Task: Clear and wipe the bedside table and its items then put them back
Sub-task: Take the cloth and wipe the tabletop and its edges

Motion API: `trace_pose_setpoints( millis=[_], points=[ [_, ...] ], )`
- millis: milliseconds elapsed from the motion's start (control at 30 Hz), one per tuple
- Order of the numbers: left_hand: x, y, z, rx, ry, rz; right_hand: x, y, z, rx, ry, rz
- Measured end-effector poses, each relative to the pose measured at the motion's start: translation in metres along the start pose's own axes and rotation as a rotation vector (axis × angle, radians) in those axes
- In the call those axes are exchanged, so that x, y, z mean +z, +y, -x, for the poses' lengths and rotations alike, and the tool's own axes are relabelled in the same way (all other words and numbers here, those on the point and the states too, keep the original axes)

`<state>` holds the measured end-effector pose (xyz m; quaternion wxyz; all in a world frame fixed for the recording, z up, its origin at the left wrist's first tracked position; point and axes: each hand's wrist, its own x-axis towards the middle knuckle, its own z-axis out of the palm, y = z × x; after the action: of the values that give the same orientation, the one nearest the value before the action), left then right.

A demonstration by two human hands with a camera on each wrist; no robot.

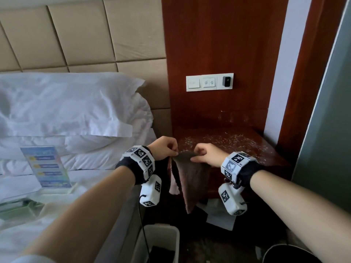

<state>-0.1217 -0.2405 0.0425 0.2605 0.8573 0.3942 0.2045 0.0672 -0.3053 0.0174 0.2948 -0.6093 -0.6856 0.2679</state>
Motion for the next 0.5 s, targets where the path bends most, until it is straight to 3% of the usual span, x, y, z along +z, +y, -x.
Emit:
trace_pose_setpoints(
  millis=[167, 400, 467, 500],
  points=[
    [0.011, -0.024, -0.031, -0.023, 0.062, -0.015, -0.001, 0.025, -0.037, 0.015, 0.112, 0.005],
    [0.019, -0.057, -0.092, -0.068, 0.291, 0.041, 0.002, 0.053, -0.101, 0.061, 0.374, -0.005],
    [0.028, -0.071, -0.103, -0.141, 0.251, -0.029, 0.014, 0.065, -0.117, 0.105, 0.399, 0.120],
    [0.034, -0.078, -0.105, -0.176, 0.161, -0.062, 0.021, 0.072, -0.122, 0.138, 0.374, 0.222]
  ],
)
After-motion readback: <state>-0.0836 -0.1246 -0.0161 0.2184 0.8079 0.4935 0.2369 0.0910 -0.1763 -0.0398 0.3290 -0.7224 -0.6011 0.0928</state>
